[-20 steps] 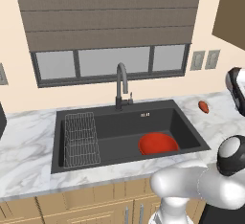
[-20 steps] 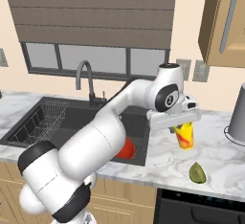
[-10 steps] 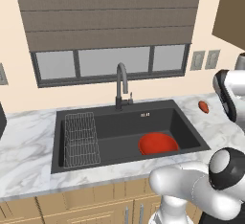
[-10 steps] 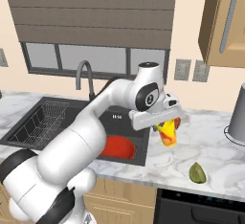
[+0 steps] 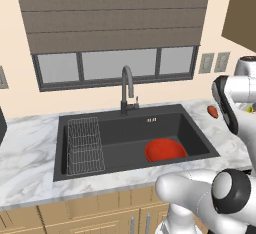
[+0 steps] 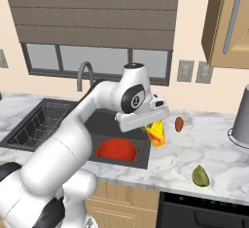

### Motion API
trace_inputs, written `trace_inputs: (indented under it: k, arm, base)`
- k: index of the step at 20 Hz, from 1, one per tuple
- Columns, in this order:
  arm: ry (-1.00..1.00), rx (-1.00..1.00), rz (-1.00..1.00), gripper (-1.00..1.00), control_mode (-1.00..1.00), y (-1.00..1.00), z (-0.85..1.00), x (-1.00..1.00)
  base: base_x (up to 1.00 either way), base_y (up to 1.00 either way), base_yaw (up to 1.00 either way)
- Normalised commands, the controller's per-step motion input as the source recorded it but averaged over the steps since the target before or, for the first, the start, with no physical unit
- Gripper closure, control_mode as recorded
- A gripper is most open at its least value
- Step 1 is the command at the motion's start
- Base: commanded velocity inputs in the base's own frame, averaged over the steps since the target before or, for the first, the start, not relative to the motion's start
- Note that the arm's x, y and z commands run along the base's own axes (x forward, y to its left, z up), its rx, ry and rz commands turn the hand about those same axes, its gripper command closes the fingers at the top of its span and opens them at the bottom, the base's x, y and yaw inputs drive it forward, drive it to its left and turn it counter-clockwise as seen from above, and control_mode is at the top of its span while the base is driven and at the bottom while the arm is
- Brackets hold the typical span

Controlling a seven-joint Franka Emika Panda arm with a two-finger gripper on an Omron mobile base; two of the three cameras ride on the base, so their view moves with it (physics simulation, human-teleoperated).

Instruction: Remove the sweet potato and lemon wedge from the sink. Then move the bowl and cup from the counter to the sink for washing.

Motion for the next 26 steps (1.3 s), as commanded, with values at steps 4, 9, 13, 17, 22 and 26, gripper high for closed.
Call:
trace_inputs:
  k: [4,9,13,17,22,26]
  arm:
    - [0.00,0.08,0.00,1.00,-1.00,0.23,-0.01,-0.19]
    - [-0.03,0.10,0.00,1.00,-1.00,0.39,0.00,-0.05]
    - [-0.06,0.12,0.00,1.00,-1.00,0.47,0.00,0.00]
    - [-0.06,0.09,0.00,1.00,-1.00,0.52,0.00,0.03]
    - [-0.05,0.07,0.00,1.00,-1.00,0.51,0.00,0.09]
    - [-0.05,0.04,0.00,1.00,-1.00,0.47,-0.02,0.17]
  base:
    - [0.00,0.00,0.00]
    - [0.00,0.00,0.00]
    - [0.00,0.00,0.00]
    - [0.00,0.00,0.00]
    - [0.00,0.00,0.00]
    - [0.00,0.00,0.00]
